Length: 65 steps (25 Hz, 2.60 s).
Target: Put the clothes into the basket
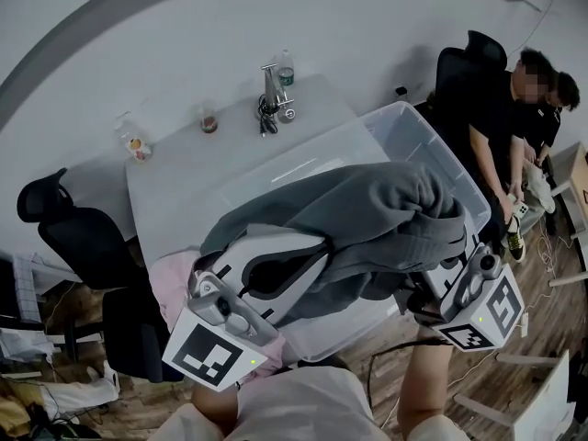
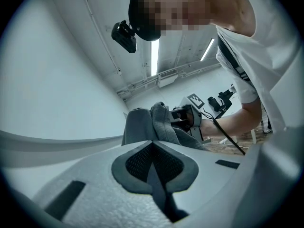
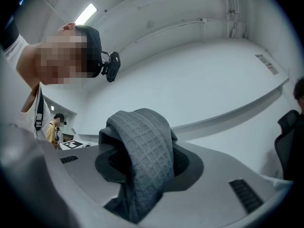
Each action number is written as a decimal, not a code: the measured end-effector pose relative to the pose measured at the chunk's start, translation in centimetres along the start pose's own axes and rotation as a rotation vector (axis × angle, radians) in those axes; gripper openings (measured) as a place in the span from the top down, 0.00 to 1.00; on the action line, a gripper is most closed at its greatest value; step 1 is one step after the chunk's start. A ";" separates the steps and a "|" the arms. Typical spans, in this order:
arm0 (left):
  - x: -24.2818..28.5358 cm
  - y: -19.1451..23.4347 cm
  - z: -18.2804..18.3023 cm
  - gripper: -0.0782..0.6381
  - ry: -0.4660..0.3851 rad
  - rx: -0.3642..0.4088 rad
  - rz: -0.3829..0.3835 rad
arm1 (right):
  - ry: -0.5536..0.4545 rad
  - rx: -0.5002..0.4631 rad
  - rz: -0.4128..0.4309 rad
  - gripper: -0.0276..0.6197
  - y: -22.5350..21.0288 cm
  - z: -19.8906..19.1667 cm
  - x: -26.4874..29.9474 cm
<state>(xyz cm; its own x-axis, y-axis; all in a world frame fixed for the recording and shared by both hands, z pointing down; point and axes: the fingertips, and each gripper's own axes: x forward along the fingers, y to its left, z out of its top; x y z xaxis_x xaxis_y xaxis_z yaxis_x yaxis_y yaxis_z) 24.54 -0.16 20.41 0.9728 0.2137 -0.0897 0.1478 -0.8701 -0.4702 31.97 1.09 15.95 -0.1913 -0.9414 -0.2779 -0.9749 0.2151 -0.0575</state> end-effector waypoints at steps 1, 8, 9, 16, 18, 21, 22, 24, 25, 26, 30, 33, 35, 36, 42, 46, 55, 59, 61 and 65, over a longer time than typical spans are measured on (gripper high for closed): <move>0.2 -0.1 -0.1 0.89 -0.005 -0.002 -0.007 | -0.001 -0.002 -0.009 0.72 -0.2 -0.1 -0.2; 5.4 -1.1 -0.3 0.89 -0.020 -0.014 -0.055 | -0.005 -0.013 -0.076 0.72 -4.8 1.0 -3.4; 6.0 -1.1 -0.5 0.89 -0.021 -0.017 -0.060 | -0.005 -0.015 -0.085 0.72 -5.4 1.0 -3.7; 8.6 -1.9 -2.4 0.89 -0.021 -0.056 -0.092 | -0.009 -0.024 -0.141 0.72 -8.4 0.8 -5.2; 9.2 -2.2 -3.3 0.89 -0.009 -0.071 -0.099 | 0.020 -0.035 -0.150 0.72 -8.9 0.1 -5.5; 9.8 -2.8 -5.5 0.89 0.035 -0.098 -0.111 | 0.091 -0.051 -0.151 0.72 -9.3 -2.1 -5.7; 9.9 -3.1 -6.3 0.89 0.054 -0.109 -0.115 | 0.118 -0.055 -0.151 0.72 -9.5 -3.0 -5.8; 9.9 -3.7 -8.1 0.89 0.097 -0.133 -0.123 | 0.176 -0.056 -0.153 0.72 -9.8 -5.0 -6.1; 9.7 -3.9 -8.9 0.89 0.118 -0.145 -0.124 | 0.207 -0.054 -0.153 0.72 -9.9 -6.2 -6.4; 9.5 -4.2 -9.7 0.89 0.137 -0.157 -0.124 | 0.237 -0.049 -0.152 0.71 -9.9 -7.3 -6.6; 8.1 -4.7 -12.4 0.89 0.190 -0.213 -0.115 | 0.354 -0.029 -0.136 0.71 -9.5 -11.9 -6.9; 7.6 -5.2 -13.7 0.89 0.206 -0.247 -0.115 | 0.440 -0.016 -0.112 0.71 -9.2 -15.0 -7.1; 7.6 -5.6 -14.1 0.89 0.211 -0.257 -0.122 | 0.503 -0.025 -0.090 0.70 -8.8 -16.9 -7.2; 7.6 -5.8 -14.3 0.89 0.214 -0.259 -0.126 | 0.536 -0.033 -0.076 0.70 -8.7 -17.7 -7.3; 7.7 -6.9 -15.5 0.89 0.253 -0.282 -0.140 | 0.727 -0.122 0.016 0.70 -8.2 -22.3 -7.0; 7.7 -7.3 -16.2 0.89 0.272 -0.287 -0.146 | 0.822 -0.156 0.093 0.70 -7.4 -24.9 -6.7; 7.2 -8.7 -17.9 0.89 0.359 -0.260 -0.182 | 0.975 -0.202 0.229 0.69 -6.3 -30.3 -7.0; 7.1 -8.8 -18.5 0.89 0.401 -0.273 -0.184 | 1.036 -0.225 0.296 0.68 -5.8 -32.5 -7.4; 7.0 -8.9 -18.8 0.89 0.420 -0.285 -0.184 | 1.072 -0.233 0.323 0.67 -5.5 -33.5 -7.7; 6.8 -9.0 -19.0 0.89 0.446 -0.305 -0.181 | 1.129 -0.252 0.367 0.66 -4.8 -35.1 -8.6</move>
<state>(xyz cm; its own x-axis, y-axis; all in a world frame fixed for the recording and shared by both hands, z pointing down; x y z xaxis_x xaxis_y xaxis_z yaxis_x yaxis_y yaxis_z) 33.22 0.62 40.73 0.8989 0.2204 0.3787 0.2993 -0.9401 -0.1632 34.27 -0.96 52.32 -0.3299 -0.5591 0.7607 -0.8126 0.5783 0.0725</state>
